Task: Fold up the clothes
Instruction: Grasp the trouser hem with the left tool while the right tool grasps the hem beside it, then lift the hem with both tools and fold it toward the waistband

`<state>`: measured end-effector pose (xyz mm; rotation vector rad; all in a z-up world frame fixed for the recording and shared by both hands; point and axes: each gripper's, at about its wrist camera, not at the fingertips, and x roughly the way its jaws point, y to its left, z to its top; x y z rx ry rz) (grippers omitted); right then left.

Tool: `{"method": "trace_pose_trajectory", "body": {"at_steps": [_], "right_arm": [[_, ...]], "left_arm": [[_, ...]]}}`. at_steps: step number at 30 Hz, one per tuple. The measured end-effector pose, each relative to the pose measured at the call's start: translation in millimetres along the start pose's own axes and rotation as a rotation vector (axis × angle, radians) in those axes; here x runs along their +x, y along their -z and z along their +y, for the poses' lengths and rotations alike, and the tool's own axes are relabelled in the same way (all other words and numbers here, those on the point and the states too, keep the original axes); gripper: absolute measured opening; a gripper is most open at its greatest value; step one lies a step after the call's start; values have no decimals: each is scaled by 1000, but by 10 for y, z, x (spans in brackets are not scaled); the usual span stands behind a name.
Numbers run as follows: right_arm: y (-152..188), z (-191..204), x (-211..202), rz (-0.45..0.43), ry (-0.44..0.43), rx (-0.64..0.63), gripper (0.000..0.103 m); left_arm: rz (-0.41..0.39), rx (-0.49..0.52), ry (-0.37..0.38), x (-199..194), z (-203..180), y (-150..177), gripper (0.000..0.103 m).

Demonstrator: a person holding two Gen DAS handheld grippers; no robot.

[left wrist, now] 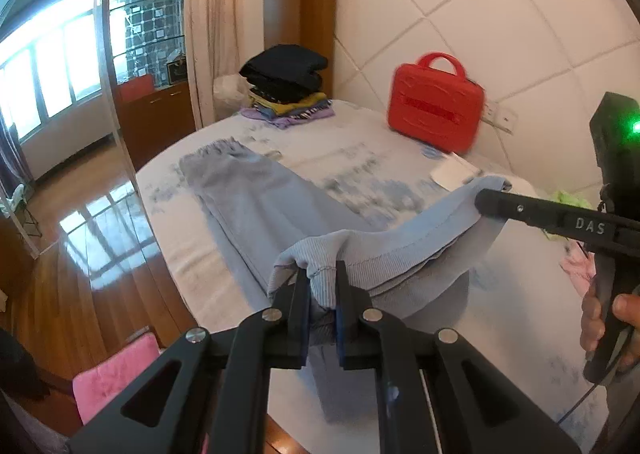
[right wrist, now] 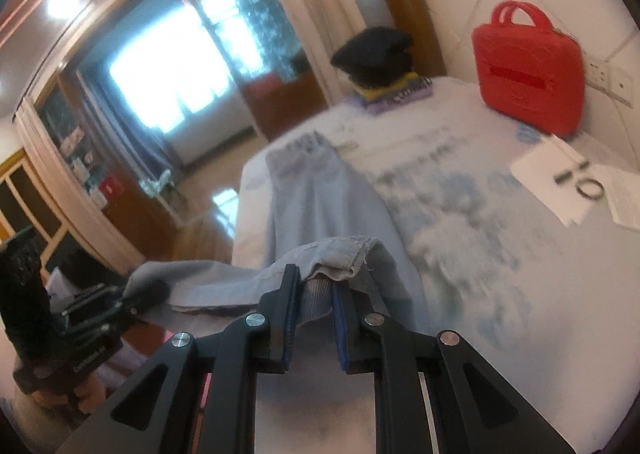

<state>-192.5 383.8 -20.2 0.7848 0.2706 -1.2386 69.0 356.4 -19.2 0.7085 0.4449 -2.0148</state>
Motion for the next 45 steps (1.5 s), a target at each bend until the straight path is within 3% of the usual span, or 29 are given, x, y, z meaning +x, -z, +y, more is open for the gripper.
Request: {"method": "trace_pose_trajectory", "body": {"at_steps": [6, 15, 20, 27, 30, 31, 32, 34, 35, 39, 45], "right_arm": [[-779, 42, 745, -45, -87, -21, 16], [-1705, 10, 2051, -7, -126, -37, 16], [-2285, 17, 2996, 21, -126, -38, 16], [-2953, -142, 4596, 155, -82, -7, 16], [-3065, -253, 5121, 224, -58, 20, 18], [-3087, -289, 5276, 248, -49, 30, 19], [-3096, -328, 5357, 258, -50, 44, 21], [-3133, -401, 5451, 258, -54, 76, 35], [-3160, -436, 5471, 251, -57, 94, 39], [-3252, -542, 5432, 214, -56, 134, 39], [-2966, -675, 4796, 226, 3, 75, 39]], "left_arm": [[-15, -43, -54, 507, 577, -567, 9], [-1, -88, -110, 1501, 1443, -1306, 9], [51, -124, -101, 2322, 2110, -1657, 9], [151, -189, -87, 3418, 2867, -2009, 10], [203, -239, -47, 3715, 3139, -2089, 31], [194, -246, -51, 3746, 3189, -2122, 51], [184, -253, -56, 3772, 3237, -2157, 82], [170, -256, -63, 3805, 3294, -2228, 101], [169, -250, -63, 3811, 3300, -2265, 101], [175, -191, -58, 3805, 3195, -2286, 101], [234, -129, -13, 3747, 2845, -1988, 101]]}}
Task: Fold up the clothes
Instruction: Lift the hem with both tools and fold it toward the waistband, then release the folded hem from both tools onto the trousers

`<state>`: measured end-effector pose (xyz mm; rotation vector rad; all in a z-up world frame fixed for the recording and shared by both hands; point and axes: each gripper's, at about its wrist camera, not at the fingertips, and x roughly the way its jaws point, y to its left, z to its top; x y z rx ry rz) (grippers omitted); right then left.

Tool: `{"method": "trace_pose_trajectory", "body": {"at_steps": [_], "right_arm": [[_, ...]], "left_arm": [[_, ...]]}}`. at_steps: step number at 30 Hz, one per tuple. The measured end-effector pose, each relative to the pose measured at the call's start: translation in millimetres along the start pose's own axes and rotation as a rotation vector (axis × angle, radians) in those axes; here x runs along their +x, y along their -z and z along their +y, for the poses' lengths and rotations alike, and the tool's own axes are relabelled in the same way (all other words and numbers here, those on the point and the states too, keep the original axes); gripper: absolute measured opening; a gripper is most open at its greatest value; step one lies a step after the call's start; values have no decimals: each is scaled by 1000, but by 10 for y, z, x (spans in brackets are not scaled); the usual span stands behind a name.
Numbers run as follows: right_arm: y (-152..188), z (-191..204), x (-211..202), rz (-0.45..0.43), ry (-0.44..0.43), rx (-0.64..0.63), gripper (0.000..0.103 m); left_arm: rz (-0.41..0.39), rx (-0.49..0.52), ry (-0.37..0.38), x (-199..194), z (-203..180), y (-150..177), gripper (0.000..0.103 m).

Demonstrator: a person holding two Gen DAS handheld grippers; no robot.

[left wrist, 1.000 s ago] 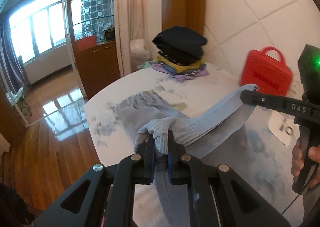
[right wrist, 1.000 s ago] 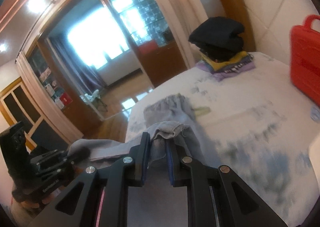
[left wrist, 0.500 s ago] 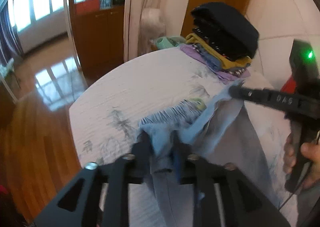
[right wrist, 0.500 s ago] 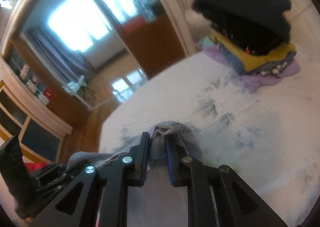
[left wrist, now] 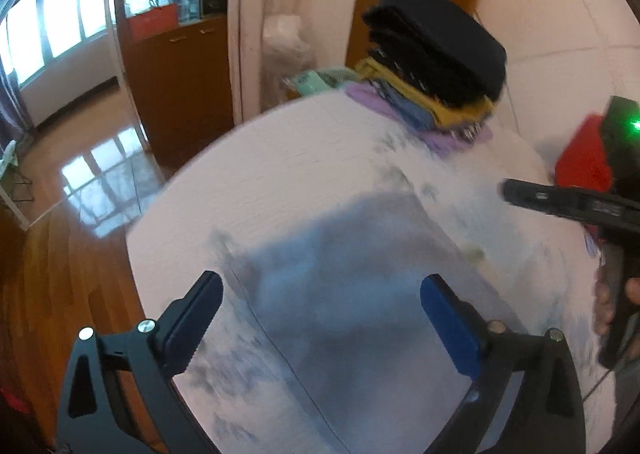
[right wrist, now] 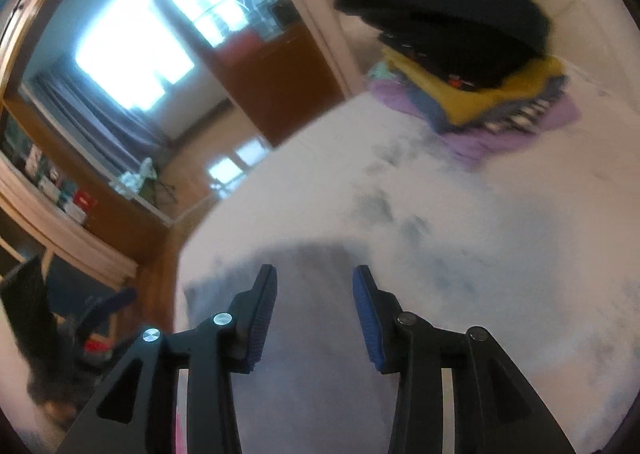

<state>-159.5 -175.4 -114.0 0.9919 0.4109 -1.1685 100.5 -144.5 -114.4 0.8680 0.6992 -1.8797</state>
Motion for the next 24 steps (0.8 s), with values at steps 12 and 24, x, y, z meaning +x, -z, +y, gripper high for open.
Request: {"method": "trace_pose_trajectory", "body": {"at_steps": [12, 24], "right_arm": [[1637, -474, -1270, 34, 119, -19, 54], [2943, -659, -1697, 117, 62, -119, 48]], "left_arm": [[105, 7, 61, -528, -938, 1359, 101], [92, -29, 4, -1032, -1581, 2697, 91]]}}
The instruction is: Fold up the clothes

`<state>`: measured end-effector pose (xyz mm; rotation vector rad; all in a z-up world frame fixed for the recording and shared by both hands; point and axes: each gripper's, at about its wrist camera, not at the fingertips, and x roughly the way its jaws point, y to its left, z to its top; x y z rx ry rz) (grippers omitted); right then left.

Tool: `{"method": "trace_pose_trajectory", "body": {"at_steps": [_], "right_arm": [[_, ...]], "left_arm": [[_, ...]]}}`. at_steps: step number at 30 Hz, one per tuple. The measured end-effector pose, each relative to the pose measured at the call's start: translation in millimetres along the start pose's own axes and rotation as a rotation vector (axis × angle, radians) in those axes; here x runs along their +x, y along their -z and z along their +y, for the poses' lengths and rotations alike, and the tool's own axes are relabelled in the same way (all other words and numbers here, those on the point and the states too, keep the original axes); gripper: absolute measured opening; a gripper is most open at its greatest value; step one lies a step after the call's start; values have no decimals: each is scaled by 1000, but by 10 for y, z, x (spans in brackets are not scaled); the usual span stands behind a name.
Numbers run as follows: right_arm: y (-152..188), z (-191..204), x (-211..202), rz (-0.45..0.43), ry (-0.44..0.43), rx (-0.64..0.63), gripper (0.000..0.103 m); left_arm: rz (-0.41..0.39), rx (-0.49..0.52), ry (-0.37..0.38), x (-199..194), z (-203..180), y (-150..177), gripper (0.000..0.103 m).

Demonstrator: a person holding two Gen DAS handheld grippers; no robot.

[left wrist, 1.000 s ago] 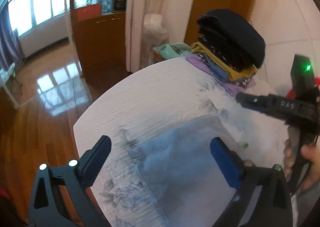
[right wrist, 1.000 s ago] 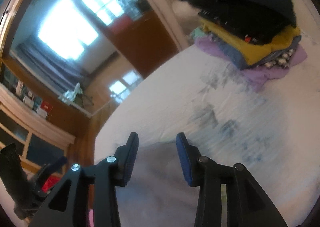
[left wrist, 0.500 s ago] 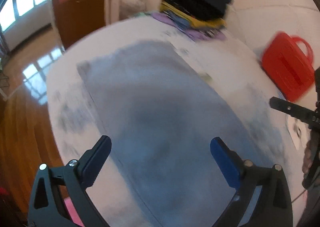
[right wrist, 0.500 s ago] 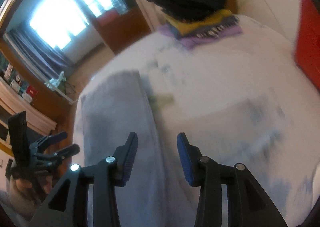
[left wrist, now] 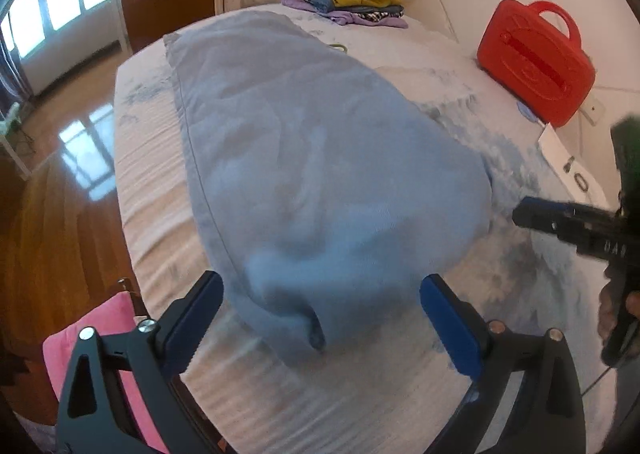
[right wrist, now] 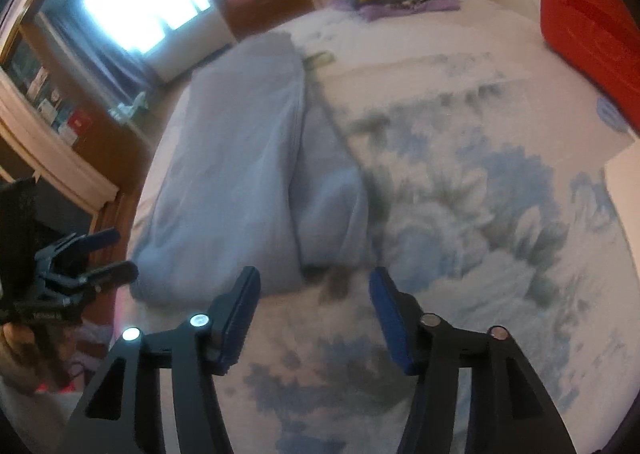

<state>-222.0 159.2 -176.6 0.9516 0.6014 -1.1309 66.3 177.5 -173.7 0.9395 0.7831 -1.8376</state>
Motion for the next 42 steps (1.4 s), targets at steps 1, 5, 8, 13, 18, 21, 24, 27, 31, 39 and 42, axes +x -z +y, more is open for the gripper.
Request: {"method": "trace_pose_trajectory", "body": {"at_steps": [1, 5, 8, 13, 18, 21, 24, 27, 31, 39, 42], "right_arm": [[27, 3, 20, 1, -12, -6, 38], [35, 167, 142, -7, -55, -76, 26], [-9, 184, 346, 8, -53, -88, 26], [1, -79, 378, 29, 2, -20, 18], [48, -30, 118, -25, 89, -93, 21], [79, 34, 14, -64, 56, -142, 42], [95, 59, 52, -64, 39, -181, 67], [133, 41, 96, -68, 33, -184, 73], [129, 0, 113, -81, 31, -199, 86], [162, 120, 233, -62, 12, -350, 90], [156, 201, 340, -61, 25, -424, 90]], "left_arm": [[-6, 5, -10, 13, -50, 49, 72], [-6, 16, -18, 128, -195, 188, 48], [8, 3, -47, 224, -128, 281, 44], [18, -32, -53, 101, 57, 352, 44], [-35, -37, 6, -112, 9, 331, 56], [-98, 24, -51, -123, -121, 359, 103], [-90, 37, -82, -23, -169, 394, 103], [-64, 15, -90, 102, -165, 405, 103], [-45, 13, -127, 250, -164, 459, 103], [-82, -3, -133, 290, -149, 433, 103], [-87, -8, -137, 312, -139, 397, 103]]}}
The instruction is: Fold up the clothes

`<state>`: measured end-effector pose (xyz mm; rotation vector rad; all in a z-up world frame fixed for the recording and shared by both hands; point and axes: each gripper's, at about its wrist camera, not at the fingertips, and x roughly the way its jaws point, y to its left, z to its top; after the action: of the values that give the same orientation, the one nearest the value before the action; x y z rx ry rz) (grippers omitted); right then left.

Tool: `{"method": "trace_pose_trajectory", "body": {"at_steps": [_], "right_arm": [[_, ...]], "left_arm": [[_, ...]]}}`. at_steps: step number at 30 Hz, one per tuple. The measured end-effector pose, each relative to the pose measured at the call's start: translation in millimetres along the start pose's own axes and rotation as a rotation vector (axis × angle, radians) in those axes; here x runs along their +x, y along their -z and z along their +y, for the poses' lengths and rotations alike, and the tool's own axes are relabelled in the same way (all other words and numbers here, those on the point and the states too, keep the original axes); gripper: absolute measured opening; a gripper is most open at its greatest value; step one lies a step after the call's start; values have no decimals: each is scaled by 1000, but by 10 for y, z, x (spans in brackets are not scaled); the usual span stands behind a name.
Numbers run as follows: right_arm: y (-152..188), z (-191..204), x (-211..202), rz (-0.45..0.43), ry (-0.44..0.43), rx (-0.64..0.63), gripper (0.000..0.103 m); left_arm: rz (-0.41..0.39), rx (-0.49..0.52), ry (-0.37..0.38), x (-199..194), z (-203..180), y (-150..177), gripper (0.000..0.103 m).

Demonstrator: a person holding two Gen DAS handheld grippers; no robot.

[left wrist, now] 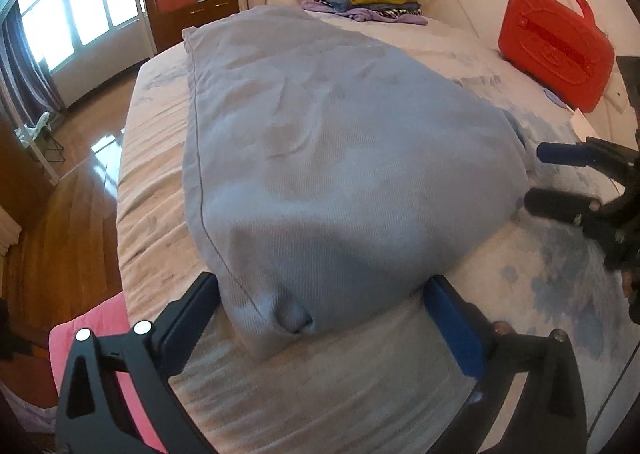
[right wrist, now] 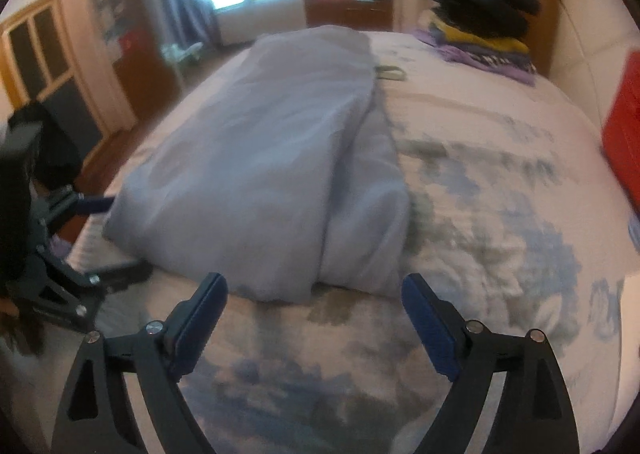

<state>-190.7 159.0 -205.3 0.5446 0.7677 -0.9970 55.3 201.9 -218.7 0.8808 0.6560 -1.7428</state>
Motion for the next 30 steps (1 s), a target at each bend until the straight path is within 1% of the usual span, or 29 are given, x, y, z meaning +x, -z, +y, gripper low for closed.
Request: {"method": "trace_pose_trajectory", "body": {"at_steps": [2, 3, 4, 5, 6, 7, 8, 9, 11, 12, 14, 16, 17, 19, 23, 24, 25, 27, 28, 29, 30], "right_arm": [[-26, 27, 87, 8, 14, -23, 90], [-41, 33, 137, 15, 26, -25, 90], [-56, 40, 187, 22, 38, -27, 90], [-72, 46, 237, 28, 50, -29, 90], [-88, 48, 280, 32, 59, -27, 86], [-111, 25, 273, 16, 44, 4, 65], [-135, 2, 263, -1, 27, 35, 49], [-165, -8, 233, -18, -5, 61, 26], [-244, 41, 152, -43, -18, 69, 22], [-286, 64, 109, -55, -23, 72, 19], [-416, 77, -24, -98, -39, 79, 19], [-646, 11, -182, -163, -82, 111, 19], [-756, -16, -216, -188, -91, 118, 19], [-1104, -77, -250, -244, -105, 117, 19], [-1918, -232, -74, -308, -125, 97, 19], [-2135, -280, 1, -317, -132, 94, 19], [-2350, -329, 86, -322, -140, 92, 19], [-2760, -443, 400, -280, -149, 99, 19], [-2956, -500, 558, -258, -153, 103, 19], [-3090, -557, 734, -232, -154, 119, 21], [-3220, -631, 956, -206, -158, 144, 30]], "left_arm": [[-3, 6, 6, 19, -8, -28, 101], [-6, 11, 11, 26, -12, -46, 98], [-16, 29, 27, 20, -32, -72, 80], [-27, 49, 44, 11, -55, -100, 58], [-30, 59, 52, 8, -77, -134, 48], [-33, 69, 58, 5, -98, -169, 33], [-34, 69, 65, 0, -102, -207, 19], [-37, 74, 68, -37, -90, -268, 16], [-57, 87, 77, -152, -56, -404, 16], [-91, 99, 79, -261, -17, -507, 16], [-151, 113, 82, -415, 83, -755, 16], [-196, 114, 85, -488, 206, -1048, 16], [-219, 115, 86, -524, 267, -1195, 16], [-256, 102, 85, -533, 418, -1511, 16], [-301, 60, 59, -340, 764, -2192, 16], [-305, 57, 52, -258, 850, -2368, 16], [-287, 43, 56, -126, 951, -2564, 16], [-218, -1, 85, 193, 1182, -2865, 16], [-183, -24, 100, 354, 1298, -3014, 19], [-152, -53, 125, 513, 1407, -3114, 28], [-120, -83, 151, 671, 1515, -3209, 35]]}}
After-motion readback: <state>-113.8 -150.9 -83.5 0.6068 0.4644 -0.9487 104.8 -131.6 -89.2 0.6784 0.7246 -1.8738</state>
